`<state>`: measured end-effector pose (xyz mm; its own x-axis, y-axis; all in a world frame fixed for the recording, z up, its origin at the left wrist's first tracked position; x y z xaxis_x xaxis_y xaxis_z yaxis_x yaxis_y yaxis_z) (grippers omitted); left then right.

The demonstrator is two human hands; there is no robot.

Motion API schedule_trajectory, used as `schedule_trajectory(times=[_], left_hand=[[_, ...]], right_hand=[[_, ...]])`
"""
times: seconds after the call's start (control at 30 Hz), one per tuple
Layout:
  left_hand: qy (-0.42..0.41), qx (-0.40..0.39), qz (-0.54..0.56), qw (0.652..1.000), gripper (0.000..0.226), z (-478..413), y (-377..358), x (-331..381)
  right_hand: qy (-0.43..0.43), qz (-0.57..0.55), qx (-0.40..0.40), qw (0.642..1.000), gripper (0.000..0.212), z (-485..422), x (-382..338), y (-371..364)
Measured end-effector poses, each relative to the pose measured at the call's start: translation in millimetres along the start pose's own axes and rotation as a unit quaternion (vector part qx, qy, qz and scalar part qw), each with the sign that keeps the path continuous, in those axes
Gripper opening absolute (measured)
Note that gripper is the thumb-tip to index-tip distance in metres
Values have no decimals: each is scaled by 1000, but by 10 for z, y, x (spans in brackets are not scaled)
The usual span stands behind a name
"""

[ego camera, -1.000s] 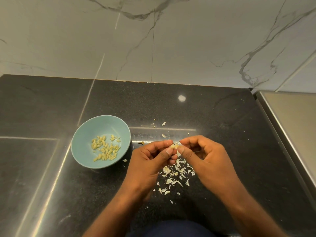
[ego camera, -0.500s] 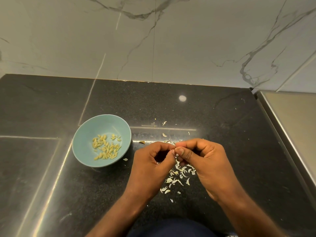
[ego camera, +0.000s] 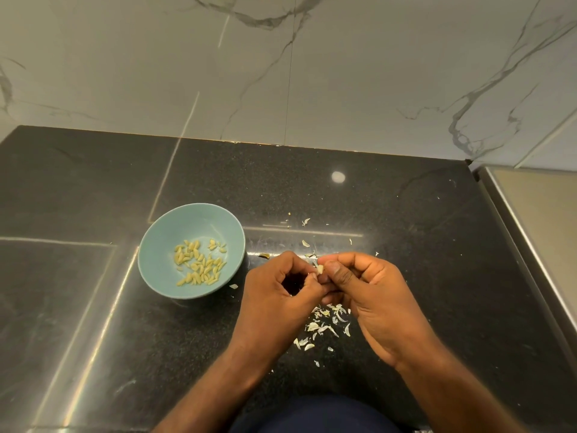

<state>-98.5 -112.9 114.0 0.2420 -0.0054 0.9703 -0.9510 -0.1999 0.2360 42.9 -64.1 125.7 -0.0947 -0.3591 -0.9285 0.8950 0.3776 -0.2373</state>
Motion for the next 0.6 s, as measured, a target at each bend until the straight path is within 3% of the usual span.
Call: schedule_trajectory(times=[0.23,0.47,0.6], left_hand=[[-9,2,4,1000,11,29,33,-50],[86,42,-1,995,15,80,131,-265],[134,29,-52,989,12,196,137,-525]], right_hand=[[-8,27,-36,999,27,-62,62,0],[-61,-35,-16,997,33,-171,181,-17],[-57,20,-47,997,16,-357,253,-214]])
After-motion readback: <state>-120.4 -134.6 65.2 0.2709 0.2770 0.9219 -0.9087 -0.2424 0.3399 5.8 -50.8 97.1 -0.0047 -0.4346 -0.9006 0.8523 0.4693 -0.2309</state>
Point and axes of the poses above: each hand's wrist, its own z-axis away from the middle knuckle, its own y-axis out of the back of the hand, x = y × z, the point moved 1 cm from there along -z, towards the middle knuckle, and after that the axes turned 5 degrees about -x, right-handed, at the moved point
